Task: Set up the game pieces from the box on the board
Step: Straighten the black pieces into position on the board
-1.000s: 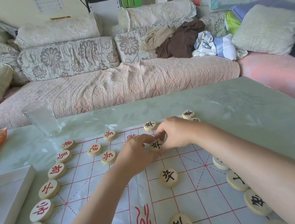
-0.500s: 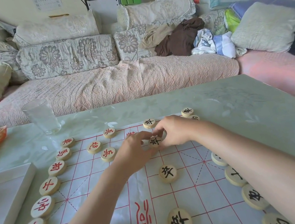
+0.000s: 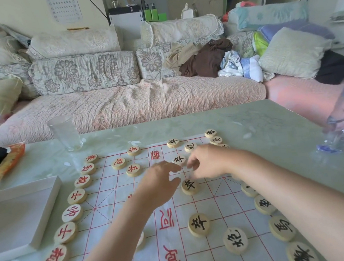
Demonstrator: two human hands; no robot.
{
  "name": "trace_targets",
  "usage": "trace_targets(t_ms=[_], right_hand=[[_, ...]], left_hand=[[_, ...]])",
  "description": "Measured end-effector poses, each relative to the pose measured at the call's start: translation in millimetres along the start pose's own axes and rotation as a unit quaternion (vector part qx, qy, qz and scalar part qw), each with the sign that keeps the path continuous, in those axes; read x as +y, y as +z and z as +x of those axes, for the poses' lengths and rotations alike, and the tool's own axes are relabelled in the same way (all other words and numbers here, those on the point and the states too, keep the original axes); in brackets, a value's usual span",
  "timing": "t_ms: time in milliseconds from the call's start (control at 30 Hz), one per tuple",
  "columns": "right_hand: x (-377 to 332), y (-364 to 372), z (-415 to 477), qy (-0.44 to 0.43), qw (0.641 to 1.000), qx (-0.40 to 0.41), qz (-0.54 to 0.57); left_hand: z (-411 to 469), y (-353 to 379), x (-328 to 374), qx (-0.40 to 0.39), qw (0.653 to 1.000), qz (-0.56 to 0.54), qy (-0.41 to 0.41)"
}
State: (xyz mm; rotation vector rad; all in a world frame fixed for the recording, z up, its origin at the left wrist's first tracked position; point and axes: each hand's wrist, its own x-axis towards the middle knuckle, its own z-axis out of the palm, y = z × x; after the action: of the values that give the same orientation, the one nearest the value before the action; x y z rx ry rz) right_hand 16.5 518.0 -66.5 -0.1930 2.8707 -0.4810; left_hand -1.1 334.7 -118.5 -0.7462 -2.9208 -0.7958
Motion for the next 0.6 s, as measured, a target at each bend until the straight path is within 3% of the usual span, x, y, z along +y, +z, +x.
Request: trace_targets(t_ms=[167,367,600], right_hand=[[-5.7,22.5,-19.1,0.05,0.997,-0.033,-0.038],[-6.4,33.5,-11.5,0.02,0.999,-0.006,-0.027],[0.9,31.5,-5.0,-0.001,1.0,-0.027,-0.002]], left_hand=[[-11.4,5.6,3.3,0.0,1.0,0.019,-0.009],[-17.2,12.0,-4.7,-0.024,0.999,0.0,-0.033],[-16.3,16.4,-2.2,-0.021,1.0,-0.021,0.006]])
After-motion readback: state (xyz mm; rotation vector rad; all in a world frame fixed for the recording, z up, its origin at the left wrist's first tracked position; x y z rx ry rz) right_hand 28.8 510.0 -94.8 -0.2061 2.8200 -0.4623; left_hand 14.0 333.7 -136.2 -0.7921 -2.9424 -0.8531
